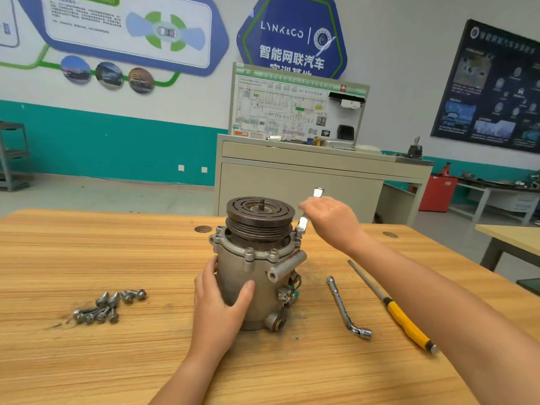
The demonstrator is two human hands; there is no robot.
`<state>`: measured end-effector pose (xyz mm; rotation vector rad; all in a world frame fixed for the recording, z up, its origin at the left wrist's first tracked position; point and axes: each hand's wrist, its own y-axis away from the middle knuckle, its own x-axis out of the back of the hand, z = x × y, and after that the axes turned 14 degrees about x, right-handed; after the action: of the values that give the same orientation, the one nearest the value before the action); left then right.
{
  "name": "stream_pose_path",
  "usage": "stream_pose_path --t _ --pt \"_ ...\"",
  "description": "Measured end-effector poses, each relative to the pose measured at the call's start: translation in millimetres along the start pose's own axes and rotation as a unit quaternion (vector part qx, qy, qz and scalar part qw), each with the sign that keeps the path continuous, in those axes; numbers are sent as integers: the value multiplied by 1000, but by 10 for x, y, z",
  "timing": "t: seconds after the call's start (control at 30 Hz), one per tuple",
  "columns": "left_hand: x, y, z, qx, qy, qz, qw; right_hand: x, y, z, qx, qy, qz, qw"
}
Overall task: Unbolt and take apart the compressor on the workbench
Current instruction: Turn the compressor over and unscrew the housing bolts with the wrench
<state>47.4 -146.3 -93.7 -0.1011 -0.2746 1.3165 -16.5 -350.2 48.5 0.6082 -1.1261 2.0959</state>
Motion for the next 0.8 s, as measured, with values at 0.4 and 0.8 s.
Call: stream_pose_path --t 0.4,0.8 --pt "-7 10 -1 20 5 -14 1000 606 522 -439 -174 -40 -163 970" --pt "9 13 22 29 5 -22 999 729 232 -557 -157 44 -294 942"
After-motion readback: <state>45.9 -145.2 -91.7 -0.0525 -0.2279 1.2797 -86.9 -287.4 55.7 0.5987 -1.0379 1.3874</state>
